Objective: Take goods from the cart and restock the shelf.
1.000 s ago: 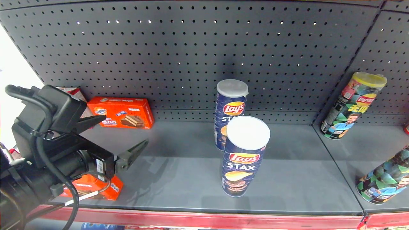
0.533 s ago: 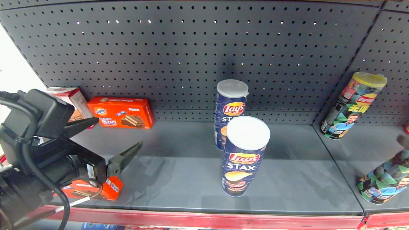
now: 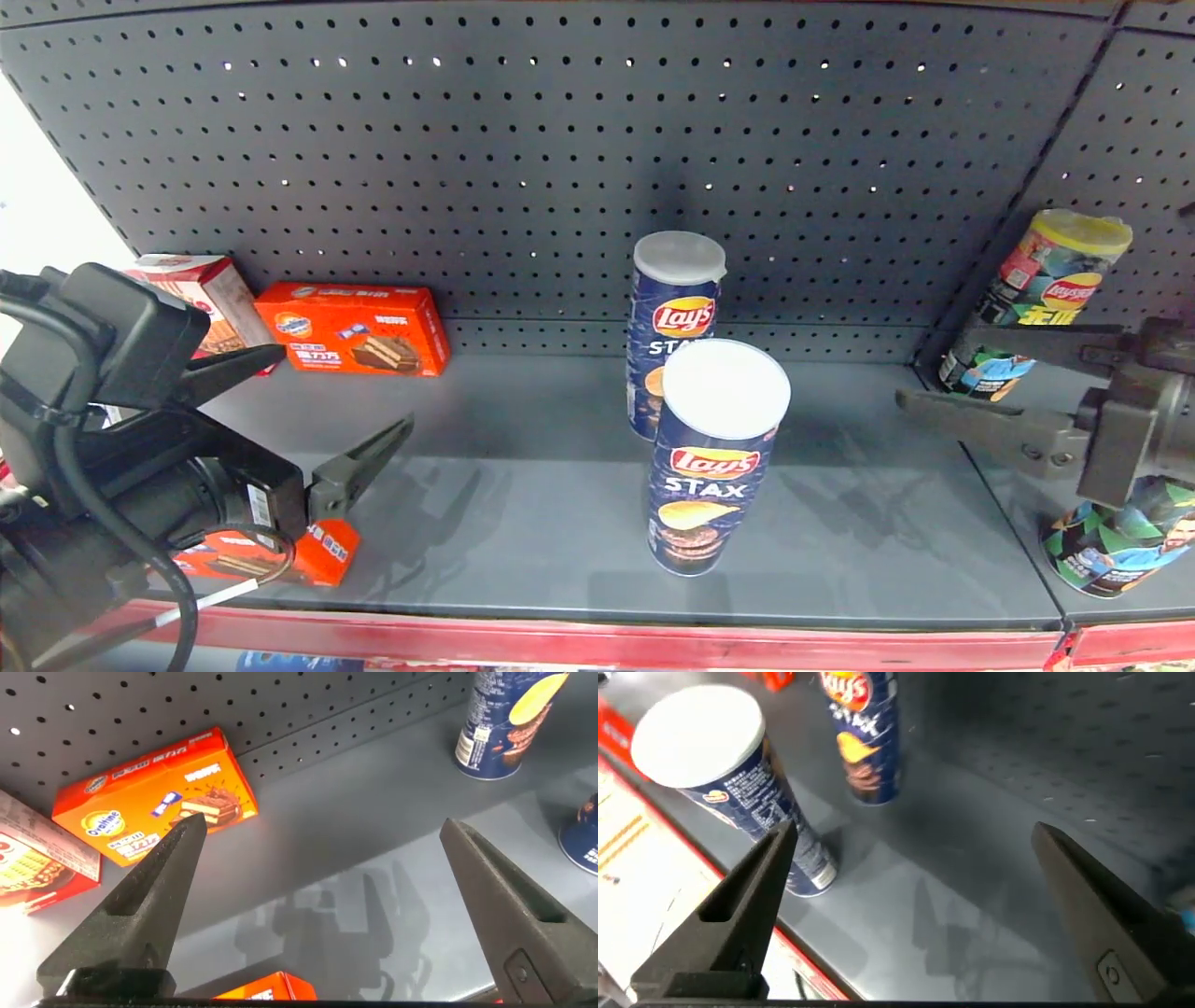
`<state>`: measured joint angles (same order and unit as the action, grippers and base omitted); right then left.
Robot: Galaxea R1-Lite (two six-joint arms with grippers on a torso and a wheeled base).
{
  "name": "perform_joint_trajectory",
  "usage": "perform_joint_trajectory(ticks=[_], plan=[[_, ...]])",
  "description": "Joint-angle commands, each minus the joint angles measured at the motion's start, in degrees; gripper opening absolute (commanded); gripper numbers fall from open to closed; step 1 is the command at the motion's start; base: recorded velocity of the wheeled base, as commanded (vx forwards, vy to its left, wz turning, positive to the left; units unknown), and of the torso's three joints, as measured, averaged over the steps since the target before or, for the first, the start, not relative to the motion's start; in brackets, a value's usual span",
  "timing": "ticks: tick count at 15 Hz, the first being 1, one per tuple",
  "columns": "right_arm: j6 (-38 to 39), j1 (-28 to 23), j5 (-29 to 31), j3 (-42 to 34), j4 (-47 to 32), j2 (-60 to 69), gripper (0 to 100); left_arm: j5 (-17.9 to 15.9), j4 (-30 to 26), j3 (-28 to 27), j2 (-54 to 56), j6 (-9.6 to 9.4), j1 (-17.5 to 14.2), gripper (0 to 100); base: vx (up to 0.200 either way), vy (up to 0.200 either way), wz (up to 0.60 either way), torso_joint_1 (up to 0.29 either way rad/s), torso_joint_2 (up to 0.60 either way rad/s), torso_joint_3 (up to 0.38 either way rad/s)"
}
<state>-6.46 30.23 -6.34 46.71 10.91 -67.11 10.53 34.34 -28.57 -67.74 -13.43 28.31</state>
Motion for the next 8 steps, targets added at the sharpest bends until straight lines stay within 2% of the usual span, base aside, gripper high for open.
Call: perform_joint_trajectory(ticks=[1, 8], plan=[[-0.2, 1.4, 0.0, 0.7, 0.0, -4.8, 100, 0.0, 0.0, 0.3, 0.2, -0.01, 0.0, 100, 0.0, 0.0, 0.0, 0.0, 0.0, 0.0], [-3.3, 1.5, 0.0, -2.0, -0.2, -9.4, 100, 0.0, 0.0, 0.8, 1.4, -0.1, 0.3, 100, 0.0, 0.0, 0.0, 0.0, 0.0, 0.0]])
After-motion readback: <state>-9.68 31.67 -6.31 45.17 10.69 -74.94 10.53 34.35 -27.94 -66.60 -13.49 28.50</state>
